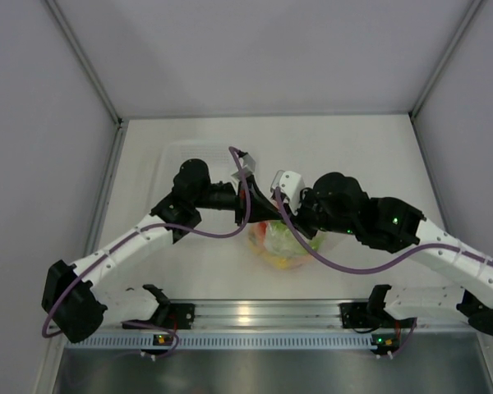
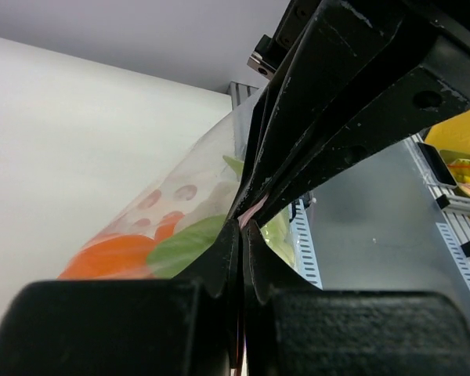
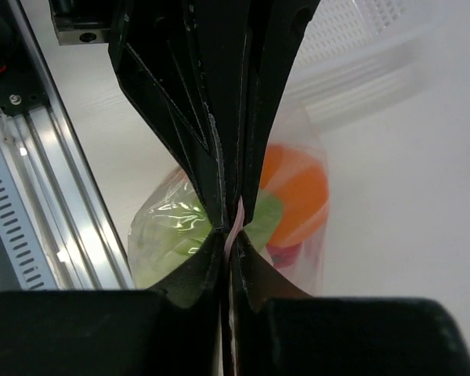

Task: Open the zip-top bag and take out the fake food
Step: Pick up the zipper food storage bag at the center of the board.

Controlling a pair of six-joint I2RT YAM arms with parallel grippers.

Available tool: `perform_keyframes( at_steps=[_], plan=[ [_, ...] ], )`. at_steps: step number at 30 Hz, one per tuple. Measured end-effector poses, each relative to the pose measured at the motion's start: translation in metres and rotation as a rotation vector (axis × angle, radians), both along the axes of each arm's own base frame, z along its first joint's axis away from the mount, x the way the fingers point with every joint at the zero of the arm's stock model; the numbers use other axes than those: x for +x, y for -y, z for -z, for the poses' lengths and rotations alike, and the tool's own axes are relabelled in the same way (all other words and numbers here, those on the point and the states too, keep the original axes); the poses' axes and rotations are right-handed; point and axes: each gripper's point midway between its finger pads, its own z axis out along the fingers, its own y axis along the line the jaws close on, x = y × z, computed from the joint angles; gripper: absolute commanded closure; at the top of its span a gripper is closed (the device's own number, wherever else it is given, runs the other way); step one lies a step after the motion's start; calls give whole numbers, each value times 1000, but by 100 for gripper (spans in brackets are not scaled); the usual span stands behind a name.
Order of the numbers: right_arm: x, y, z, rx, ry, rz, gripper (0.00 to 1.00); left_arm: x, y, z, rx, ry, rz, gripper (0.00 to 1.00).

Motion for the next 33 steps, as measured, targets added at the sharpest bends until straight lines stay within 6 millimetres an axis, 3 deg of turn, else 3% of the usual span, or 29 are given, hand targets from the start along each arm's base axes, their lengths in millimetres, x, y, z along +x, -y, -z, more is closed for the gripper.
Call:
perform_keyframes(
  at_steps=[3, 4, 5, 7, 8, 9, 10, 15, 18, 28, 33],
  plan=[
    [1, 2, -1, 7, 2, 8, 100, 1, 0, 0, -1, 3, -6, 100],
    [1, 3, -2, 10, 5, 11, 100, 1, 0, -1, -3, 6, -11, 92],
    [0, 4, -3, 19, 8, 11, 100, 1, 0, -2, -6, 14, -16, 62],
    [-1, 7, -4, 29, 12, 17, 100, 3, 0, -7, -17, 31, -41, 51],
    [-2, 10, -3, 31, 13, 22, 100, 6, -2, -12, -27, 41, -70, 34],
    [-3, 14, -1, 26, 10, 29, 100, 8, -4, -18, -41, 66, -94, 10],
    [-4, 17, 2, 22, 8, 36, 100, 11, -7, -26, -60, 93, -128, 2],
    [-1, 28, 10, 11, 5, 96, 100, 16, -27, -65, -152, 176, -280, 2],
    [-1, 37, 7, 41, 10, 134, 100, 12, -39, -74, -190, 216, -329, 2],
    [-17, 62, -41, 259, 66, 152, 100, 10, -45, -32, -140, 185, -348, 2],
    [-24, 66, -54, 318, 73, 130, 100, 0, -42, -37, -181, 186, -295, 2]
  ],
)
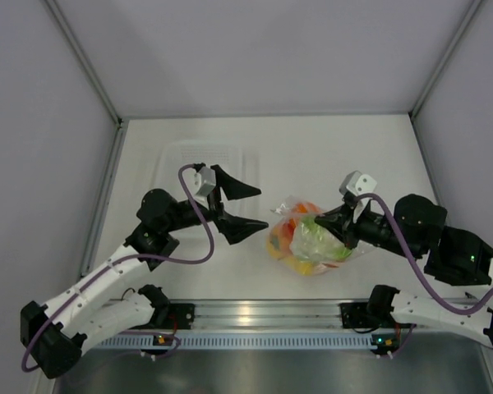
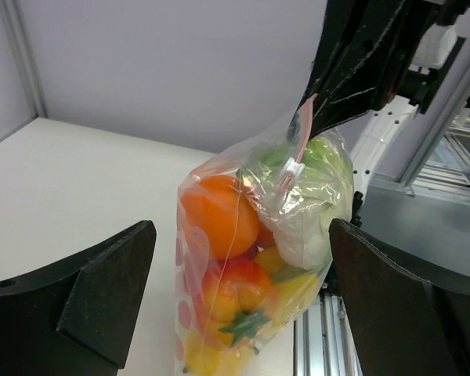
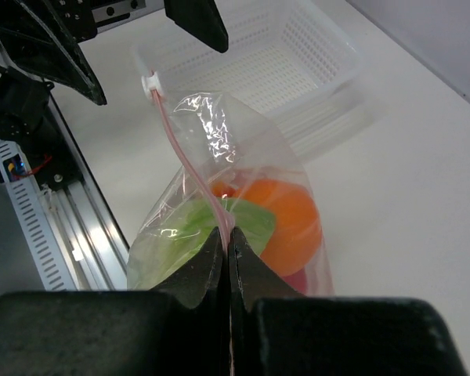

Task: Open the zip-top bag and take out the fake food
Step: Pick up the zipper food storage bag at the center of the board.

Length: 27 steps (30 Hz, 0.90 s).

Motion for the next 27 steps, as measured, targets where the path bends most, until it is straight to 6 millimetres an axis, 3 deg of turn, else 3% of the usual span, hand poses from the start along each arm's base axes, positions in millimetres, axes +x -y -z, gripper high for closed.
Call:
perform_keyframes(
  at_steps=[7, 16, 27],
  plan=[
    [-11, -3, -8, 51, -12, -50, 100, -13, 10, -16, -73, 9, 120, 5],
    [-15, -9, -23, 130, -25, -65, 100, -31, 22, -21, -102, 7, 203, 30],
    [-24, -18, -34, 189, -39, -127, 100, -38, 35, -24, -115, -7, 230, 35]
  ],
)
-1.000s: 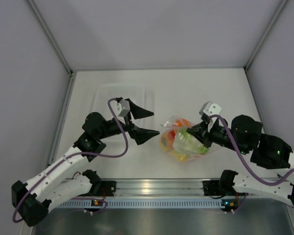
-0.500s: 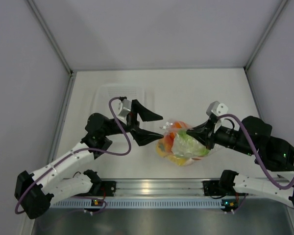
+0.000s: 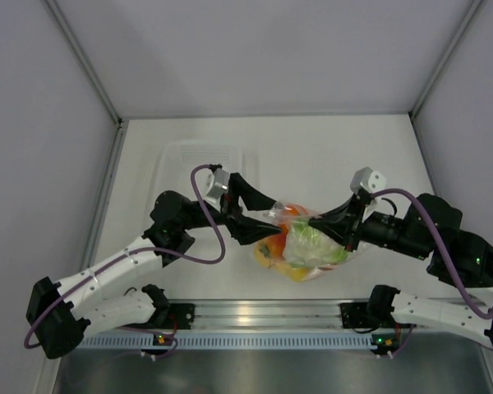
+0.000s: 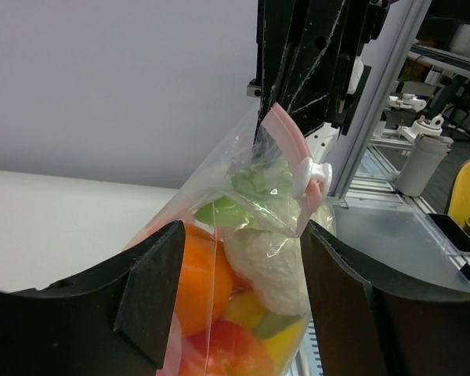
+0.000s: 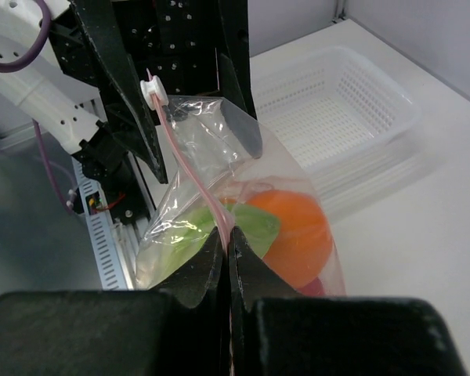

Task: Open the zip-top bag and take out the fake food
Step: Pick up the zipper food storage bag at the center of the board.

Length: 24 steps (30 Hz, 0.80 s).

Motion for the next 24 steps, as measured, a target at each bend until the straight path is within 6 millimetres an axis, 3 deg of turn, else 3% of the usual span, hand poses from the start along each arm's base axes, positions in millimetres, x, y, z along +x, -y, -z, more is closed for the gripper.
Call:
perform_keyframes(
  at_steps=[15, 24],
  plan=[
    [1, -1, -2, 9, 3, 4, 100, -9, -2, -9, -24, 9, 17, 37],
    [1, -1, -2, 10, 3, 6, 100, -14, -7, -18, -51, 22, 16, 56]
  ],
)
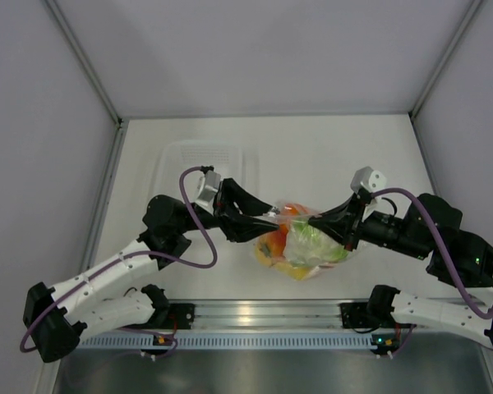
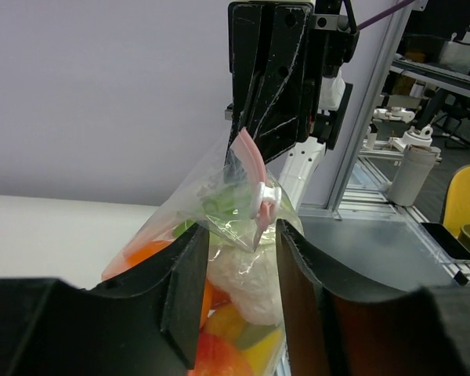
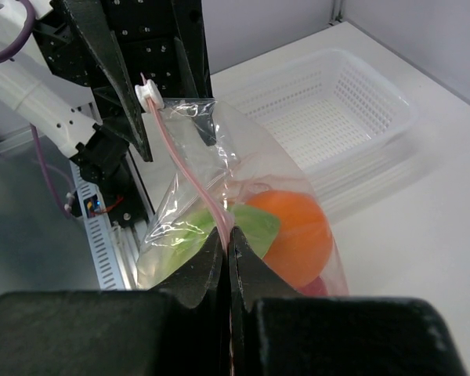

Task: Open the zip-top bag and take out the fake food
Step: Pick up the zipper food storage bag at the center of the board.

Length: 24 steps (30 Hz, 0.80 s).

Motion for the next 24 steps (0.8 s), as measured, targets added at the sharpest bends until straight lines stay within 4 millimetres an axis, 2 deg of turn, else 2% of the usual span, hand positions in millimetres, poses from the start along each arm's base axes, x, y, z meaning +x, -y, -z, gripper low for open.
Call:
perform_keyframes(
  at_steps=[3, 6, 9, 11, 12, 16, 18, 20, 21, 22, 24],
  plan=[
    [0, 0, 0, 0, -1, -2, 100, 0, 0, 0, 0, -3, 0, 62],
    [0, -1, 1, -1, -1, -3, 100, 0, 1, 0, 1, -5, 0, 59],
    [0, -2, 3, -2, -6, -2, 100, 0, 2, 2, 5, -11, 5, 59],
    [0, -2, 4, -3, -8, -3, 100, 0, 3, 3, 7, -13, 7, 65],
    [0, -2, 4, -3, -8, -2, 100, 0, 4, 3, 8, -15, 8, 77],
    [0, -3, 5, 0, -8, -3, 100, 0, 5, 4, 11, -17, 10, 94],
    [1, -3, 4, 2, -7, -3, 100, 0, 5, 4, 11, -16, 10, 100],
    [1, -3, 4, 4, -6, 0, 100, 0, 5, 4, 11, -16, 10, 100],
    [1, -3, 5, 4, -6, 2, 98, 0, 5, 4, 11, -16, 9, 100],
    [1, -2, 5, 4, -6, 3, 78, 0, 5, 4, 11, -16, 10, 100],
    [4, -1, 4, 6, -7, 20, 69, 0, 5, 4, 12, -15, 10, 100]
  ],
)
